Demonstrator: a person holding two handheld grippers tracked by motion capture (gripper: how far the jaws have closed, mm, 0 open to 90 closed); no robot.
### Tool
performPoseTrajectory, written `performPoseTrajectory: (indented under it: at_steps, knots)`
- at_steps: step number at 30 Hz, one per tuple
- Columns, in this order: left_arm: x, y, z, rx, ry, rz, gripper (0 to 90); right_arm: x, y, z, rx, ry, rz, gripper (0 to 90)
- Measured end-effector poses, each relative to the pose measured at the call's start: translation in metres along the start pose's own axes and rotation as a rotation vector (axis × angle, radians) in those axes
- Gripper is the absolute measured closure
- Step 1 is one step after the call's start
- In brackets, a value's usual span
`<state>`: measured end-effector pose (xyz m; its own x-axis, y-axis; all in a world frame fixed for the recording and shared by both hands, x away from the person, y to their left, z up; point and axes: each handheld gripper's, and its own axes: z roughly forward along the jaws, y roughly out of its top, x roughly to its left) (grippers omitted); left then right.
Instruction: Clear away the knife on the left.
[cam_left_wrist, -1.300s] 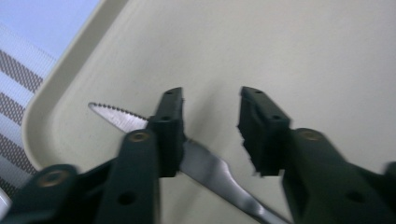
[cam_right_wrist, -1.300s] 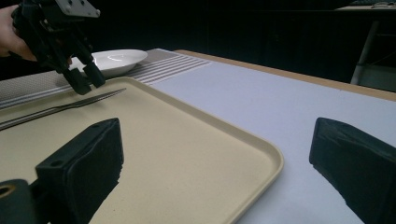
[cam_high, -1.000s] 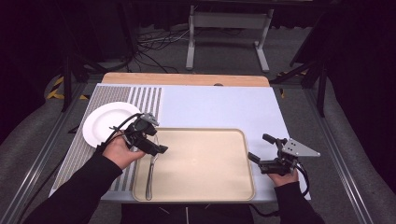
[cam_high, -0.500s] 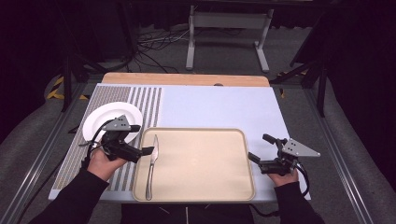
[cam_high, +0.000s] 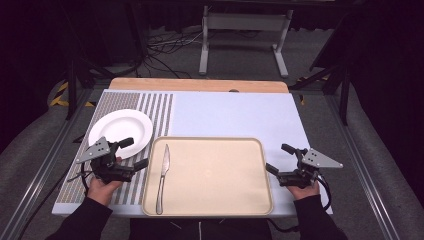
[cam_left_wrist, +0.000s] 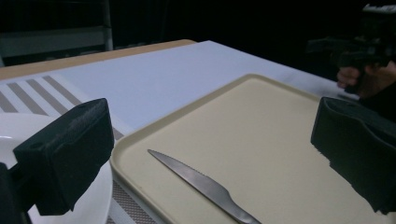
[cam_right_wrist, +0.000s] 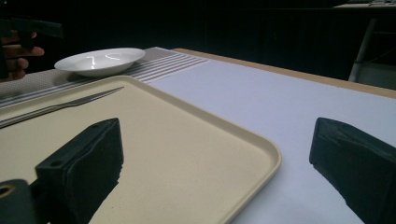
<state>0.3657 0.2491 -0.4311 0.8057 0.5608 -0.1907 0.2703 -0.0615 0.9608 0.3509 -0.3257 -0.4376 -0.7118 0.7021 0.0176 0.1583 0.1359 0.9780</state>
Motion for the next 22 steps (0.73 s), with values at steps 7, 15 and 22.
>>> performPoseTrajectory:
  at_steps: [7,15,22]
  knots:
    - [0.003,-0.008,-0.008,-0.052,-0.009,0.017,0.3,-0.002,0.000,-0.002,-0.008,-0.001,-0.004,3.3]
    - [0.006,-0.012,-0.011,-0.036,0.064,0.014,0.7,-0.005,-0.001,-0.005,-0.005,-0.018,0.005,3.0]
    - [0.008,-0.013,-0.012,-0.016,0.083,-0.015,0.4,-0.006,0.000,-0.004,-0.007,-0.024,0.004,3.0]
